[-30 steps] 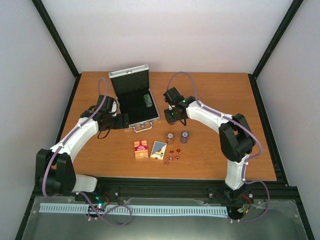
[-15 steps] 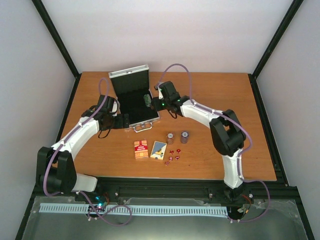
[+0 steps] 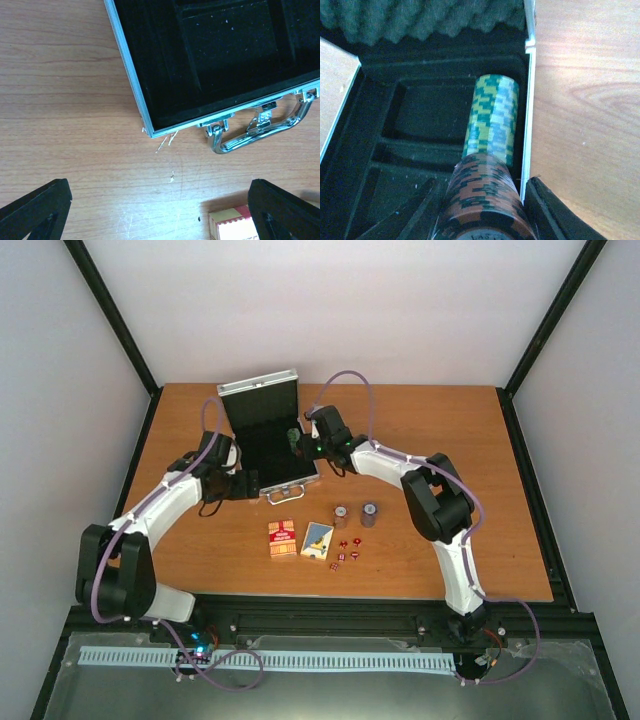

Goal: Pack up texas hold em set

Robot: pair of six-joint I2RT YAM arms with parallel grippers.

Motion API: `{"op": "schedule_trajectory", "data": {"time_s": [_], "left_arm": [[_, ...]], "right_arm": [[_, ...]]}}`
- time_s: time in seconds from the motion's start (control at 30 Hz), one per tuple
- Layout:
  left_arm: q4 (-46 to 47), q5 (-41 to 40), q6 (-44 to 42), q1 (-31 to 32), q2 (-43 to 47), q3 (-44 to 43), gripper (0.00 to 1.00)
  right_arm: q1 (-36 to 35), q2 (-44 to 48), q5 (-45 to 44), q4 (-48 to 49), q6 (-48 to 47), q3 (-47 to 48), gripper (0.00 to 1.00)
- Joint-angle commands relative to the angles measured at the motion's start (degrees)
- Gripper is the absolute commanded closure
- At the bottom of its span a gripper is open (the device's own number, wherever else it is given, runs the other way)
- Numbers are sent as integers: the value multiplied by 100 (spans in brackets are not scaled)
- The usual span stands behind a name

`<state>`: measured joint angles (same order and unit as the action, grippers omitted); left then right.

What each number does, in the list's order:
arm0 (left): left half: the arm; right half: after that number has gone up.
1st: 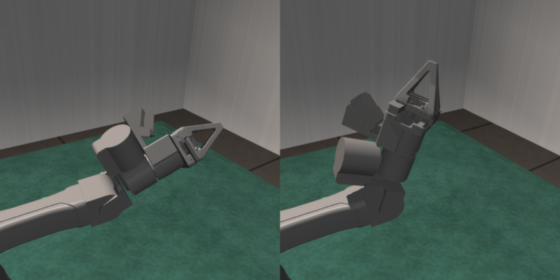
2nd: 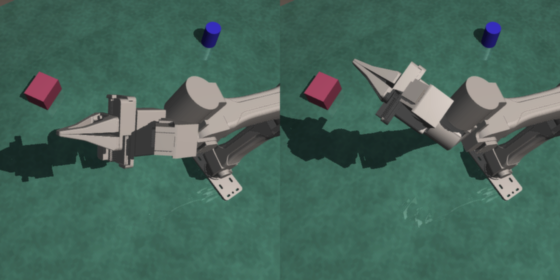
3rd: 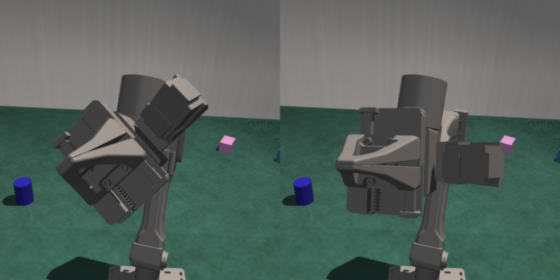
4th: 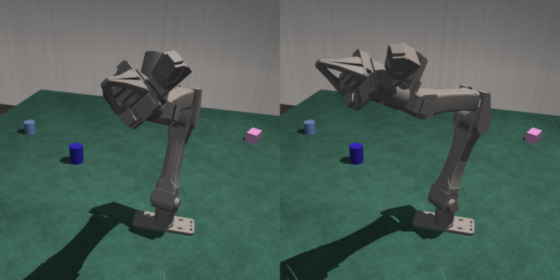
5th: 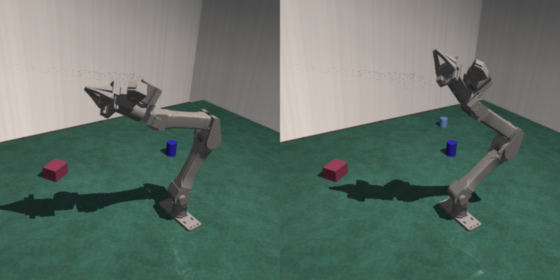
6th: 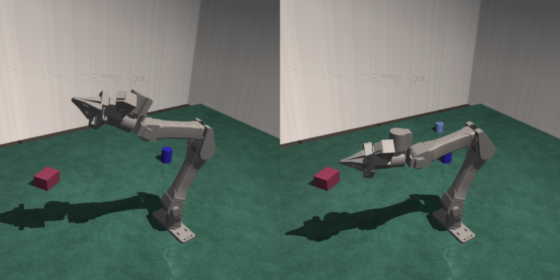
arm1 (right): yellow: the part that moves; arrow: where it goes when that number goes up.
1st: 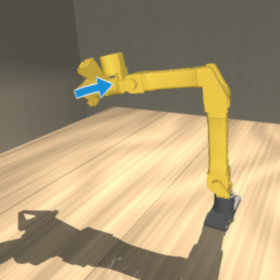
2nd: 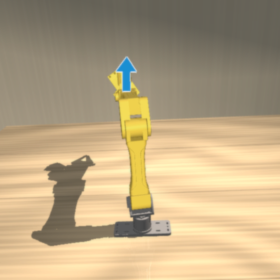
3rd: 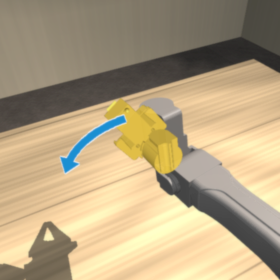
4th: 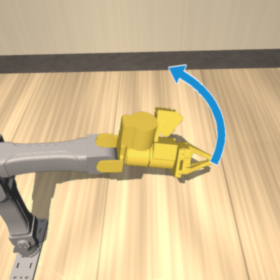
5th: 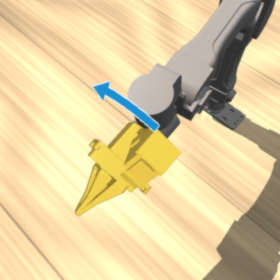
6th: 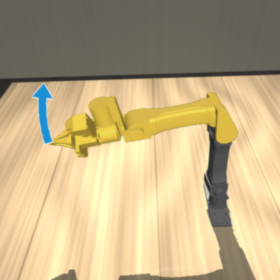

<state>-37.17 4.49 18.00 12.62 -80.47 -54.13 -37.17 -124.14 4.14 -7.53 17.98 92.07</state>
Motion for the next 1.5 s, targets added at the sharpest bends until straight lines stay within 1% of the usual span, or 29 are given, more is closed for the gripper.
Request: {"op": "schedule_trajectory", "data": {"time_s": [0.0,0.17,0.37,0.4,0.47,0.57,0.6,0.63,0.67,0.7,0.83,1.07,1.1,1.13,1.2,1.3,1.37,1.47], "left_arm": [[139,-8,-104,3,-124,-97,0],[143,38,-96,3,-263,-152,0],[155,69,-82,3,-343,-201,0],[157,75,-78,1,-354,-211,0],[173,97,-69,3,-386,-217,0],[184,160,-74,3,-437,-247,0],[171,170,-69,1,-449,-254,0],[168,175,-70,3,-460,-268,0],[170,182,-75,2,-460,-273,0],[173,188,-77,3,-453,-274,0],[166,207,-83,3,-436,-266,0],[198,228,-103,3,-415,-276,0],[192,222,-104,3,-410,-281,0],[185,219,-104,3,-397,-289,0],[167,228,-119,3,-365,-312,0],[150,243,-147,-2,-305,-331,0],[100,184,-165,3,-271,-355,0],[-27,120,-159,3,-246,-448,0]], "right_arm": [[-61,-3,-403,1212,208,-128,97],[-143,-260,-770,1090,253,-125,96],[-175,-181,-712,1080,372,-519,94],[-183,-166,-697,1126,379,-575,92],[-207,-200,-684,1148,380,-595,78],[-227,-291,-656,1096,378,-537,67],[-234,-307,-626,1079,382,-532,60],[-242,-320,-613,1066,382,-519,51],[-253,-315,-608,1045,384,-527,47],[-268,-307,-609,1016,382,-530,41],[-331,-264,-633,846,357,-567,28],[-396,68,-706,601,229,-709,27],[-397,143,-745,463,198,-638,27],[-389,206,-783,192,145,-541,23],[-373,369,-861,-288,-5,-302,20],[-322,727,-1131,-1067,-146,-82,5],[-264,865,-1134,-1803,-269,160,4],[-256,841,-1150,-3094,-547,596,4]]}}
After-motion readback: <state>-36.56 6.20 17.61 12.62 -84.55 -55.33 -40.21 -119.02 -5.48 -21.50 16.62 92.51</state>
